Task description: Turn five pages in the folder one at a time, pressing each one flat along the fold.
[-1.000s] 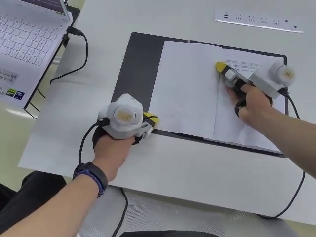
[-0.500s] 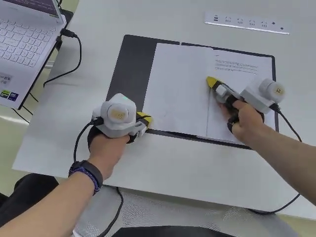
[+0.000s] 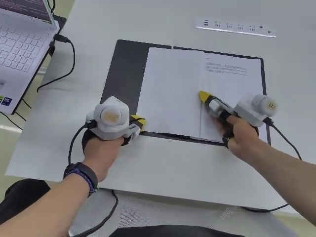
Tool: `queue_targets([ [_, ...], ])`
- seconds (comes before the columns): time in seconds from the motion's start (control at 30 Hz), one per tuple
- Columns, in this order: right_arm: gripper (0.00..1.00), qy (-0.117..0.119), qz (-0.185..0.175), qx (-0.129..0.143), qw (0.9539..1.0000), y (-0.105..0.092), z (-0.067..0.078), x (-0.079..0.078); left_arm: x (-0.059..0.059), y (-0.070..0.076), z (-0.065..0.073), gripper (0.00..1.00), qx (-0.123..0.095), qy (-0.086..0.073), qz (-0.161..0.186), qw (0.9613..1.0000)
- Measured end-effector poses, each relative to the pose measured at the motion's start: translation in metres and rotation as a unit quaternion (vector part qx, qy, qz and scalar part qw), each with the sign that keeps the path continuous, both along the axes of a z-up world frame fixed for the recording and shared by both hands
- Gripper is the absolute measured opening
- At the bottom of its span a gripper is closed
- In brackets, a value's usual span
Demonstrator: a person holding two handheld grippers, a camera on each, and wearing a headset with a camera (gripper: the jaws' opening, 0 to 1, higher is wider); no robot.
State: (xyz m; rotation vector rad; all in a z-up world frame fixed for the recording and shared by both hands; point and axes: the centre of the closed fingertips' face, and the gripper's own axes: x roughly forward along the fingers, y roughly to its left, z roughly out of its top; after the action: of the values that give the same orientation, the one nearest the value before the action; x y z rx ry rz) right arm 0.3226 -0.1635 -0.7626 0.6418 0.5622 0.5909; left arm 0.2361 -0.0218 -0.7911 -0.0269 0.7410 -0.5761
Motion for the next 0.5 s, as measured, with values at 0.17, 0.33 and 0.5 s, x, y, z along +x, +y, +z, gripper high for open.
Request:
queue_targets([
  [0.17,0.0,0.001,0.007,-0.002,1.0,0.002,0.0,-0.016,0.0,0.0,-0.001,0.0,0.001,-0.001,-0.001,1.0],
  [0.33,0.0,0.003,0.015,0.0,0.9999,0.004,0.0,-0.032,-0.003,-0.002,0.002,0.0,0.001,-0.003,-0.001,1.0],
  [0.5,0.0,0.004,0.018,-0.001,0.9998,0.005,-0.001,-0.045,-0.006,-0.003,0.006,0.0,0.001,-0.004,-0.003,1.0],
])
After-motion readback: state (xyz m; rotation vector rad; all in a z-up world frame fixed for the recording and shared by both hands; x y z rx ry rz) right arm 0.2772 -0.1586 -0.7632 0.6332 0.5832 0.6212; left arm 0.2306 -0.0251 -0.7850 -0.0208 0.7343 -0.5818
